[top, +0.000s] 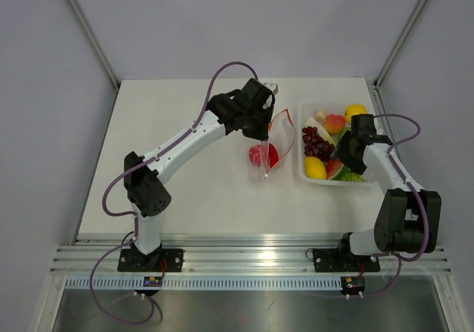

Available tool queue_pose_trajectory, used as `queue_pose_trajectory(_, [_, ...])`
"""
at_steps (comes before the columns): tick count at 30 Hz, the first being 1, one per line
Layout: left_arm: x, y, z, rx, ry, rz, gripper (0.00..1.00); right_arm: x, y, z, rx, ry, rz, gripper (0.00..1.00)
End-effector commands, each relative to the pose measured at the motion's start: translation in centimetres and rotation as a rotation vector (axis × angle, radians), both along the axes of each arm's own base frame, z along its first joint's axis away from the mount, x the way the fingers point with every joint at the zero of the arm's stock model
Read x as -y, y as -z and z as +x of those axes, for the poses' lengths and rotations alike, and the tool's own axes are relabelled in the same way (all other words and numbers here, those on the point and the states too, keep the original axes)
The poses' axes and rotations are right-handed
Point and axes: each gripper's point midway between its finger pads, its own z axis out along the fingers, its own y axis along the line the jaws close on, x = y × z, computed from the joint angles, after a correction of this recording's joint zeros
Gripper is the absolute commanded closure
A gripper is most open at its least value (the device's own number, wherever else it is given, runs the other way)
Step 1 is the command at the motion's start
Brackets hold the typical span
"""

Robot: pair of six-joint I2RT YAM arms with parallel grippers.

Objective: Place the food in the zip-top bag and seal the zipper
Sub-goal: Pick up the fake fruit from the bin.

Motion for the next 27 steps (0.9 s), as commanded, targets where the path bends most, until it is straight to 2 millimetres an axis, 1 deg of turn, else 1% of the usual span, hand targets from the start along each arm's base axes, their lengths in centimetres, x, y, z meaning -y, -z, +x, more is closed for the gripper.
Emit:
queue_pose_trajectory(1, [0.3,-2.3,-0.3,0.049,0.028,-0.059,1.00,-1.3,-0.5,1.5,0.069,-0.073,0.066,0.29])
queue_pose_trajectory(3, [0.4,-2.2,-0.2,0.050,0.027,-0.058,1.00,-1.9,-1.4,1.8,0.107,-0.117,0.085,0.30])
queue_pose_trajectory(4, [0.5,-2.2,-0.2,0.050,0.027,-0.061,1.00,-2.0,-2.4,2.2,0.141,-0.128,0.084,0.31])
queue_pose_trajectory(6, [0.6,-2.2,-0.2,0.045,0.027,-0.067,1.00,-1.6,-3.1,2.3,0.144,-0.133,0.057,0.31])
queue_pose_trajectory(8, [0.7,-2.2,-0.2,0.043,0.028,-0.069,1.00,-0.8,-3.1,2.1,0.108,-0.127,0.018,0.31])
queue_pose_trajectory(11, [0.7,-2.3,-0.3,0.044,0.029,-0.070,1.00,0.0,-2.0,1.5,0.062,-0.100,-0.014,0.31])
queue_pose_trajectory(14, [0.5,-2.4,-0.3,0.049,0.025,-0.065,1.00,-0.2,-0.6,0.9,0.049,-0.080,0.021,0.31])
queue_pose_trajectory(17, [0.4,-2.4,-0.3,0.048,0.025,-0.064,1.00,-0.8,0.8,0.7,0.036,-0.081,0.061,0.31])
queue_pose_trajectory(18, [0.4,-2.4,-0.3,0.050,0.025,-0.062,1.00,-0.9,1.6,0.7,0.023,-0.082,0.067,0.31])
queue_pose_trajectory(21, [0.3,-2.4,-0.4,0.047,0.026,-0.061,1.00,-0.8,2.7,0.7,0.000,-0.075,0.068,0.33])
queue_pose_trajectory(24, [0.1,-2.4,-0.5,0.049,0.023,-0.059,1.00,-0.5,2.9,0.8,-0.001,-0.070,0.059,0.36])
queue_pose_trajectory(26, [0.2,-2.6,-0.5,0.053,0.023,-0.062,1.00,-0.3,2.8,0.8,-0.004,-0.069,0.051,0.43])
queue_pose_trajectory(27, [0.2,-2.6,-0.5,0.052,0.024,-0.063,1.00,-0.1,2.4,0.8,0.001,-0.066,0.039,0.47])
